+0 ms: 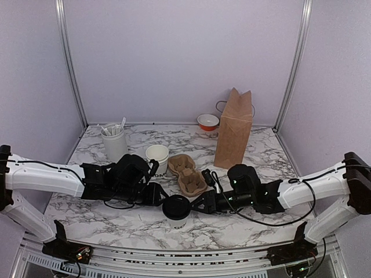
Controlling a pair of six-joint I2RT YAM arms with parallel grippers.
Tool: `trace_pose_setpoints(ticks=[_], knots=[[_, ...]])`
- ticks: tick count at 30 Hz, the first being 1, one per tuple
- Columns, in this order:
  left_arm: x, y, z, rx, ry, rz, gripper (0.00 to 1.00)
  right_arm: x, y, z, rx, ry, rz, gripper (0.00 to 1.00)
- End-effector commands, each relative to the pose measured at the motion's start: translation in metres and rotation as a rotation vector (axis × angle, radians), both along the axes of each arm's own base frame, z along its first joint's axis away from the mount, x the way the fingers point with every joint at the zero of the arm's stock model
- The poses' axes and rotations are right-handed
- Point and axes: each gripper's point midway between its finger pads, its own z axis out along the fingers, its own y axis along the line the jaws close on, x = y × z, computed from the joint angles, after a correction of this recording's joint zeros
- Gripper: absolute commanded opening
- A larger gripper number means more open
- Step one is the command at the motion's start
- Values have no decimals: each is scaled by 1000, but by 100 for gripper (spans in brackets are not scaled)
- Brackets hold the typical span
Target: Pack the takeout coffee
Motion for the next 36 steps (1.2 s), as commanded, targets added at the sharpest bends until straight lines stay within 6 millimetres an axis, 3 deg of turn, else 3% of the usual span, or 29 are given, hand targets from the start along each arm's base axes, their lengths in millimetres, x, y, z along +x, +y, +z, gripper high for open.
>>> trace_pose_setpoints(ticks=[1, 12, 23, 30, 33, 36], knots=[[-14, 13, -26, 112, 60, -37, 35, 1, -8, -16, -136, -2, -29, 36], [-7, 6, 5, 77, -4, -53, 35, 13, 6, 18, -82, -67, -42, 36], [-1, 6, 24, 65, -48, -43, 36, 22, -3, 29, -96, -102, -94, 36], [6, 16, 33, 83, -89, 2, 36, 26, -6, 49, -68, -148, -100, 36], [11, 22, 39, 85, -105, 27, 36, 24, 1, 62, -29, -164, -65, 31], [14, 26, 46, 78, -121, 43, 36, 18, 14, 78, 26, -185, -17, 18]])
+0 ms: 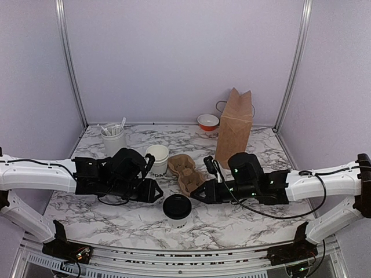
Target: Pack the takeout coffee
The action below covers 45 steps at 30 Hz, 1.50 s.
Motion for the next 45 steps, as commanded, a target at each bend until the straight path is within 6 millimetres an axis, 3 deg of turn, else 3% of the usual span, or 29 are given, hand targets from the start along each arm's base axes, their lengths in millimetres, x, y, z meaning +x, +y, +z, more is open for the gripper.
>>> trace_pose_setpoints(ticks=[1, 2, 3, 12, 15, 20, 25, 32, 41, 45], knots=[[10, 9, 27, -16, -57, 36, 36, -4, 25, 46, 113, -72, 79, 12], [11, 11, 31, -22, -63, 43, 36, -6, 31, 50, 128, -75, 102, 3], [12, 12, 34, -26, -70, 47, 36, -9, 36, 51, 136, -70, 122, 0], [17, 22, 54, -73, -101, 87, 36, -31, 81, 65, 284, -8, 255, 0], [15, 24, 58, -85, -102, 90, 36, -34, 81, 48, 306, 59, 237, 0], [12, 25, 57, -91, -94, 80, 36, -39, 75, -9, 260, 226, 189, 0], [11, 25, 55, -93, -85, 78, 36, -42, 73, -20, 307, 283, 184, 0], [11, 23, 56, -96, -84, 78, 36, -35, 76, 2, 273, 197, 195, 0], [11, 22, 60, -106, -93, 73, 36, -27, 82, 52, 284, 57, 217, 0], [11, 23, 60, -106, -93, 74, 36, -29, 81, 43, 272, 77, 218, 0]])
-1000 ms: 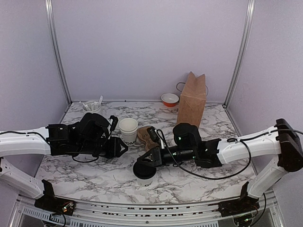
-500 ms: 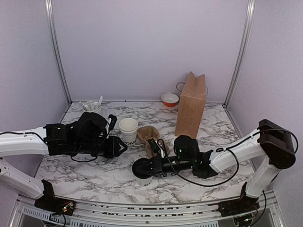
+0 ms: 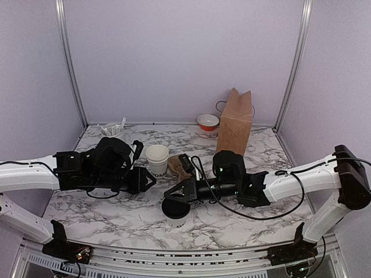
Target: Pack the takeout coffee
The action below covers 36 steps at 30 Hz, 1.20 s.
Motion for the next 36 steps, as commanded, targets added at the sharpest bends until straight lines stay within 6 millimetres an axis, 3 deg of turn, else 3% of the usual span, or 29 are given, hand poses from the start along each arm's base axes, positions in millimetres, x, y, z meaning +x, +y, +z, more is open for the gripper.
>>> trace_pose_setpoints(ticks=[1, 6, 9, 15, 20, 24, 26, 29, 36], knots=[[1, 3, 9, -17, -12, 5, 36, 1, 0, -9, -32, -2, -3, 0], [0, 2, 10, -19, -10, 1, 36, -3, -6, -66, -104, 123, -1, 0], [-1, 2, 12, -26, -11, -2, 36, -4, -9, -74, -88, 160, -6, 0], [-3, -1, 12, -46, -4, -15, 36, 4, -7, -53, -95, 93, -20, 0], [-8, -10, 18, -118, 9, -49, 36, 7, 0, -19, -24, 30, -12, 0], [-15, -19, 18, -200, 34, -77, 26, 10, 5, 20, 54, -32, -7, 0], [-19, -23, 19, -247, 51, -94, 15, 14, 2, 31, 55, -62, -26, 0], [-24, -29, 22, -323, 78, -111, 1, 26, -14, 36, 14, -100, -91, 0], [-40, -58, 34, -537, 161, -234, 0, 57, -69, 49, -16, -156, -260, 0]])
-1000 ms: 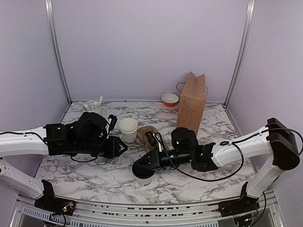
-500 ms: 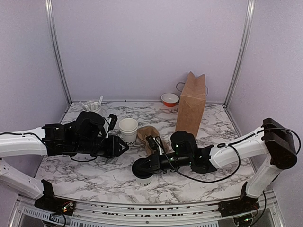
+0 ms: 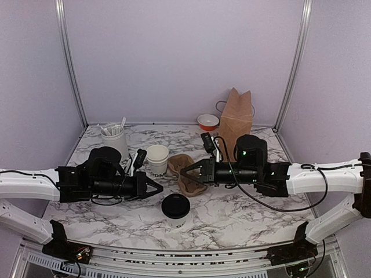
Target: Pack the takeout coffee
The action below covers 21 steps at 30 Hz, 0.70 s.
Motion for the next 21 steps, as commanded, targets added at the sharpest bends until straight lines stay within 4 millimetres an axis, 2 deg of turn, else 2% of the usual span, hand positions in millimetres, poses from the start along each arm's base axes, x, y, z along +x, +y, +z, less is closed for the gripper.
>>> trace_pose_setpoints(ticks=[1, 4, 6, 9, 13, 16, 18, 21], knots=[[-12, -29, 34, -222, 34, -112, 0, 20, -31, -2, -63, -43, -112, 0], [-18, -37, 42, -311, 55, -154, 0, 21, -38, 0, -82, -63, -126, 0], [-21, -41, 38, -332, 80, -174, 0, 20, -40, -1, -85, -62, -126, 0], [-22, -44, 13, -320, 151, -174, 0, 19, -42, -8, -90, -51, -123, 0], [-22, -41, -42, -231, 272, -141, 0, 17, -44, -15, -97, -35, -122, 0], [-24, -35, -72, -175, 337, -117, 0, 16, -46, -19, -101, -27, -124, 0], [-25, -35, -76, -168, 347, -117, 0, 15, -47, -19, -99, -24, -121, 0], [-23, -36, -68, -182, 331, -118, 0, 14, -48, -19, -94, -25, -123, 0]])
